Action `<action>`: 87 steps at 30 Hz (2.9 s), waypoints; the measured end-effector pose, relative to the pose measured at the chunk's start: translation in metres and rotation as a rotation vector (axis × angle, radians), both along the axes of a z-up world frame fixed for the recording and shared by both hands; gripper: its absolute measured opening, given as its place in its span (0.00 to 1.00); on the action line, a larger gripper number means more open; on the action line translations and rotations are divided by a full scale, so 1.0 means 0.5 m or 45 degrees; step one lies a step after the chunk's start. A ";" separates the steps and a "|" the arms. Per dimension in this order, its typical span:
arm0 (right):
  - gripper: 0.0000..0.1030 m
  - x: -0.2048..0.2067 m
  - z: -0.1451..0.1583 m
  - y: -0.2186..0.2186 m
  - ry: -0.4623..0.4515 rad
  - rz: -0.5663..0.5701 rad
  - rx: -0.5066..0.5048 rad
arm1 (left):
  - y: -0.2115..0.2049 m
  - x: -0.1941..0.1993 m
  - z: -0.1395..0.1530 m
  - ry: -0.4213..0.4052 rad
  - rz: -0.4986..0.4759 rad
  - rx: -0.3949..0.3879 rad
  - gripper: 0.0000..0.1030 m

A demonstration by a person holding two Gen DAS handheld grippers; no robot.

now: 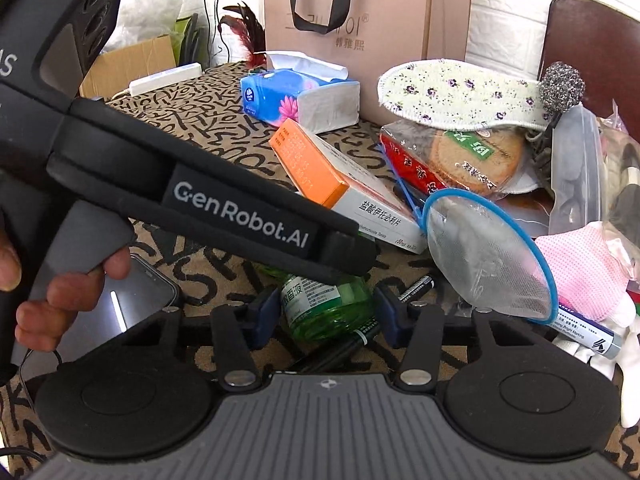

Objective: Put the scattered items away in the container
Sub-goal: 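Grasp the green air freshener bottle with the left tool, then lift and carry the green bottle with the left tool to the box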

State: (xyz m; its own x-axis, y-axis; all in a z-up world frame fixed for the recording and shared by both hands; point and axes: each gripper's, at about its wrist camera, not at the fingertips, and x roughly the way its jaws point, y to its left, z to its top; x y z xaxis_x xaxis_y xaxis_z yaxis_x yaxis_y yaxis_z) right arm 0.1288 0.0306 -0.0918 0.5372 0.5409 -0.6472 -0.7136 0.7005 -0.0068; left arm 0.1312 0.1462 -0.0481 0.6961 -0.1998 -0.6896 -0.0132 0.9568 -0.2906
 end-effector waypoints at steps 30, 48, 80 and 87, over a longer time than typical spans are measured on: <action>0.51 -0.258 0.041 -0.293 0.129 -0.171 -0.062 | -0.306 -0.208 0.008 0.080 -0.385 -0.090 0.63; 0.53 -0.271 0.014 -0.354 0.177 -0.302 0.054 | -0.363 -0.205 -0.002 0.105 -0.405 -0.043 0.61; 0.49 -0.217 0.170 -0.451 -0.049 -0.374 0.157 | -0.483 -0.136 0.171 -0.209 -0.556 0.036 0.53; 0.49 -0.159 0.242 -0.516 -0.182 -0.430 0.174 | -0.548 -0.052 0.249 -0.297 -0.585 -0.005 0.53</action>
State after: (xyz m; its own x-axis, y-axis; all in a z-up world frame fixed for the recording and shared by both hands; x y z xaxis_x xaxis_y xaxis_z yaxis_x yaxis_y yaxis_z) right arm 0.0493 -0.2275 0.0294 0.7793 0.3943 -0.4870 -0.4416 0.8970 0.0197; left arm 0.1051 -0.1281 0.0765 0.6713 -0.5233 -0.5249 0.4737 0.8476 -0.2391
